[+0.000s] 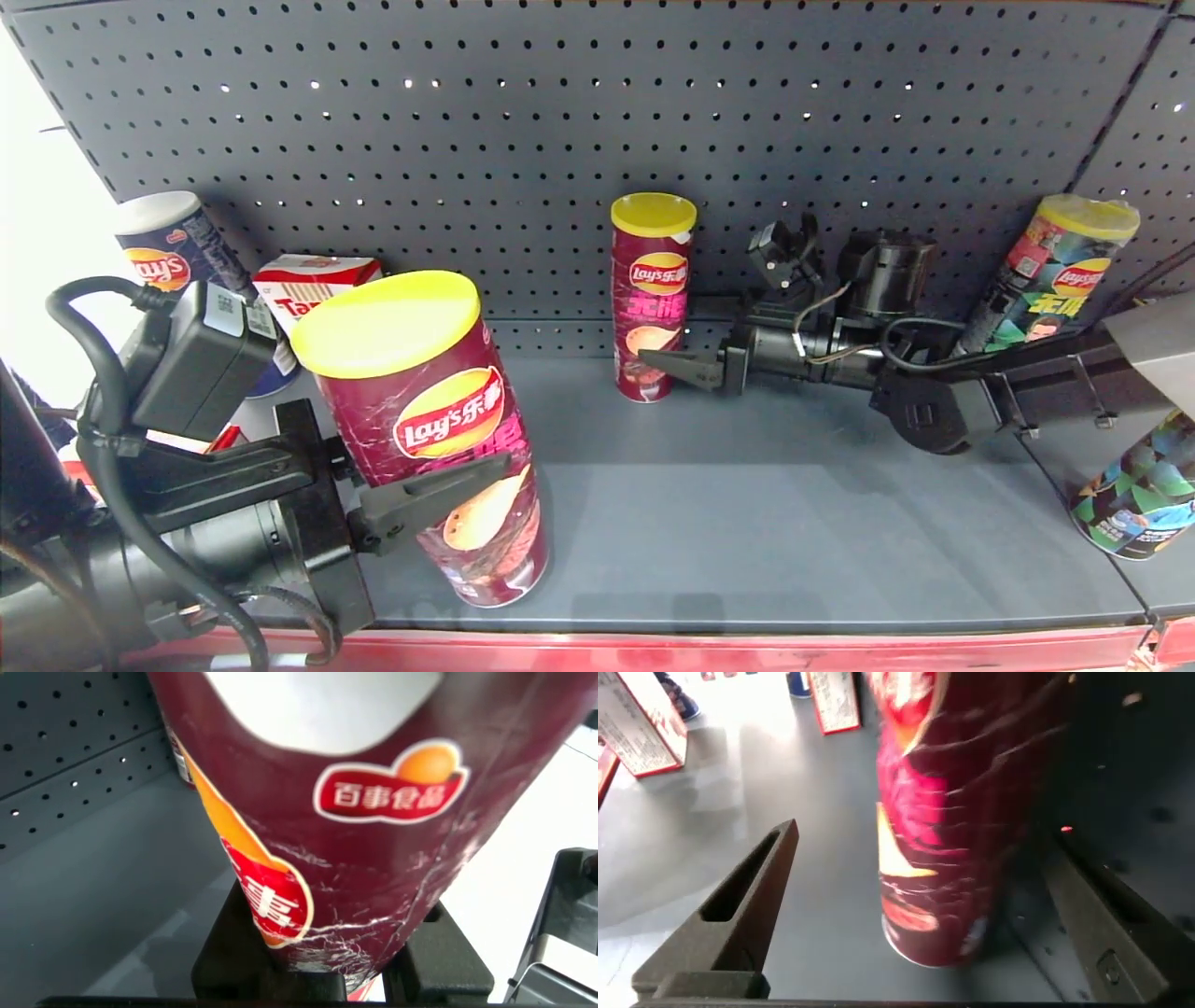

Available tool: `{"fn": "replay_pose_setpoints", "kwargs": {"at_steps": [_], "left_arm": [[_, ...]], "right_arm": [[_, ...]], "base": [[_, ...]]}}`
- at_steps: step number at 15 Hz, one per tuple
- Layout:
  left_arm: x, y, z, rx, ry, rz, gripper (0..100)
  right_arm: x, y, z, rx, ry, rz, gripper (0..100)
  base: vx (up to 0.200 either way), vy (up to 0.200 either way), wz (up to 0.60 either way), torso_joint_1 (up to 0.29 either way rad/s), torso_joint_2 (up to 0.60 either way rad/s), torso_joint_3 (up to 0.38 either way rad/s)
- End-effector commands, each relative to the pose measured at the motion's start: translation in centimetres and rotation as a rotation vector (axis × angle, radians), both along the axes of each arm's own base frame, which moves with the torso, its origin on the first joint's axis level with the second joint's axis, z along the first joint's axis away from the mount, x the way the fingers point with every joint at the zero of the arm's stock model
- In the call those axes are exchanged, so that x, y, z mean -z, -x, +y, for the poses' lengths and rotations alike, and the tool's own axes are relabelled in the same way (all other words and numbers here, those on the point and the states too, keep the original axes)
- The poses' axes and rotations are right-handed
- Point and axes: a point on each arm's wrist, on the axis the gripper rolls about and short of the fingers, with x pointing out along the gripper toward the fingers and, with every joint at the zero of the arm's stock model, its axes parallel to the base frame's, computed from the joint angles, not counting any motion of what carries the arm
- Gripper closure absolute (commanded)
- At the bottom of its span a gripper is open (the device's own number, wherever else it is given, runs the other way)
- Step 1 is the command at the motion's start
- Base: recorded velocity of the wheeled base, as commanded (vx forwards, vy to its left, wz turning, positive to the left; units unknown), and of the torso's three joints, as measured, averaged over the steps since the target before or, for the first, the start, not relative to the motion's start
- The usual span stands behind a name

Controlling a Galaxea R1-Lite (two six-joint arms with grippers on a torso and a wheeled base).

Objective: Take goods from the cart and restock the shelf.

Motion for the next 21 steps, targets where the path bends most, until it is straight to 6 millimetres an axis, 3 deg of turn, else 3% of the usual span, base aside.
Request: {"fn": "replay_pose_setpoints", "kwargs": {"at_steps": [1,10,17,21], "left_arm": [[0.1,0.0,0.0,-0.002,-0.001,0.002,100],[0.2,0.0,0.0,0.000,-0.004,0.003,100],[0.2,0.0,0.0,-0.002,-0.004,0.007,100],[0.5,0.1,0.1,-0.002,-0.009,0.015,100]], "right_arm": [[0.7,-0.1,0.5,-0.011,0.007,0.015,0],[1.0,1.0,1.0,-0.032,0.013,0.019,0],[3.1,-1.9,2.3,-0.029,0.016,0.026,0],[3.3,-2.8,3.2,-0.038,0.007,0.013,0]], "base": [[0.000,0.000,0.00,0.000,0.00,0.000],[0.000,0.000,0.00,0.000,0.00,0.000],[0.000,0.000,0.00,0.000,0.00,0.000],[0.000,0.000,0.00,0.000,0.00,0.000]]}}
